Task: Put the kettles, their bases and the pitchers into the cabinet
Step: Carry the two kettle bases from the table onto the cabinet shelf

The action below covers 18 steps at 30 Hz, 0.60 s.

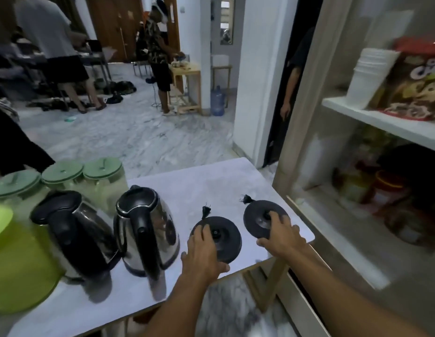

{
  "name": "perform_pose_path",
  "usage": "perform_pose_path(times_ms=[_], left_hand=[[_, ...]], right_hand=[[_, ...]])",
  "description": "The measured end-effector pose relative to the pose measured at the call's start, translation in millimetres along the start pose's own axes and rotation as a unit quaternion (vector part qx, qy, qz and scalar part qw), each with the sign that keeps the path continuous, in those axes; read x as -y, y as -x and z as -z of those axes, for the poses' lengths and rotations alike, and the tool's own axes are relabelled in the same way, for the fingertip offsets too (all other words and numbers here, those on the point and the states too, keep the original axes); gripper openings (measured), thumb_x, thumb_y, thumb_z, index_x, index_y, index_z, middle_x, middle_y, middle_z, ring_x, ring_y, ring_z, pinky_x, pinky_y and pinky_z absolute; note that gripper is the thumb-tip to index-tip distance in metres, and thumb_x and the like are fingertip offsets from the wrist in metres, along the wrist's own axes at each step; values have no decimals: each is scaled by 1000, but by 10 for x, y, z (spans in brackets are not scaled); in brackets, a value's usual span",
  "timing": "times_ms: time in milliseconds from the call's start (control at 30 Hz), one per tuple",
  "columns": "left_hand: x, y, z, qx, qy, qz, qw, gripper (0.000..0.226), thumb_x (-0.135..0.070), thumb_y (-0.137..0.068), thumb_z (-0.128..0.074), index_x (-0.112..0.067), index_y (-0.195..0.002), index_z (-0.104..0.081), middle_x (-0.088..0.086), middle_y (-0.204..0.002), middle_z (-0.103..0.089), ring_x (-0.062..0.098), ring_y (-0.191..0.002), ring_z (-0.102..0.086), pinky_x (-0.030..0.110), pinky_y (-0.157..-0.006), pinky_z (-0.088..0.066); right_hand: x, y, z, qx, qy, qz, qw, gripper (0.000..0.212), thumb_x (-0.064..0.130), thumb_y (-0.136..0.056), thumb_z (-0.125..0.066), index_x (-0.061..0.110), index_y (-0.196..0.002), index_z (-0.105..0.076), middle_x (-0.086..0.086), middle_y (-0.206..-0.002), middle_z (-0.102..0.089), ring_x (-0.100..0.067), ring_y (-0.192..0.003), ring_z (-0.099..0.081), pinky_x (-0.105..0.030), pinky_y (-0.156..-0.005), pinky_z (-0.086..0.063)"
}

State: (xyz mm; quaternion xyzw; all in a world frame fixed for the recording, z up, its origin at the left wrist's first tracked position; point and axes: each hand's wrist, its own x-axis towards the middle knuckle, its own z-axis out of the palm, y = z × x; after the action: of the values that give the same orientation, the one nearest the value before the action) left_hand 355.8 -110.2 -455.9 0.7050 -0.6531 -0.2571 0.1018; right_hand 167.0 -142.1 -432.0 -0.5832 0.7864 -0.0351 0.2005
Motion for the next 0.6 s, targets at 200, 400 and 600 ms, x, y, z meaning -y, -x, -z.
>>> perform_pose_path(times_ms=[200, 400, 600], left_hand=[[-105, -629, -443, 44, -51, 81, 994, 145, -55, -55, -85, -24, -153, 17, -7, -161, 18, 32, -150, 9, 63, -113, -20], [-88, -765, -637, 83, -90, 96, 988, 147, -57, -53, -86, -30, -151, 19, -8, -161, 16, 39, -148, 15, 66, -110, -25], [-109, -576, -686, 58, -89, 86, 991, 133, -46, -51, -90, -26, -151, -5, -6, -154, -6, 33, -143, -8, 59, -98, -42]], right_hand=[[-305, -884, -263, 45, 2, 2, 999, 115, 56, -73, -77, 38, -156, 1, -6, -163, 5, -44, -140, -24, -55, -105, -36], [-446, -1111, -387, 97, 21, 29, 995, 117, 45, -68, -82, 41, -153, -2, 0, -160, -2, -43, -137, -24, -51, -98, -39], [-492, -1010, -395, 98, 7, 28, 995, 108, 32, -64, -80, 40, -149, -14, 0, -148, -12, -40, -127, -32, -42, -84, -45]])
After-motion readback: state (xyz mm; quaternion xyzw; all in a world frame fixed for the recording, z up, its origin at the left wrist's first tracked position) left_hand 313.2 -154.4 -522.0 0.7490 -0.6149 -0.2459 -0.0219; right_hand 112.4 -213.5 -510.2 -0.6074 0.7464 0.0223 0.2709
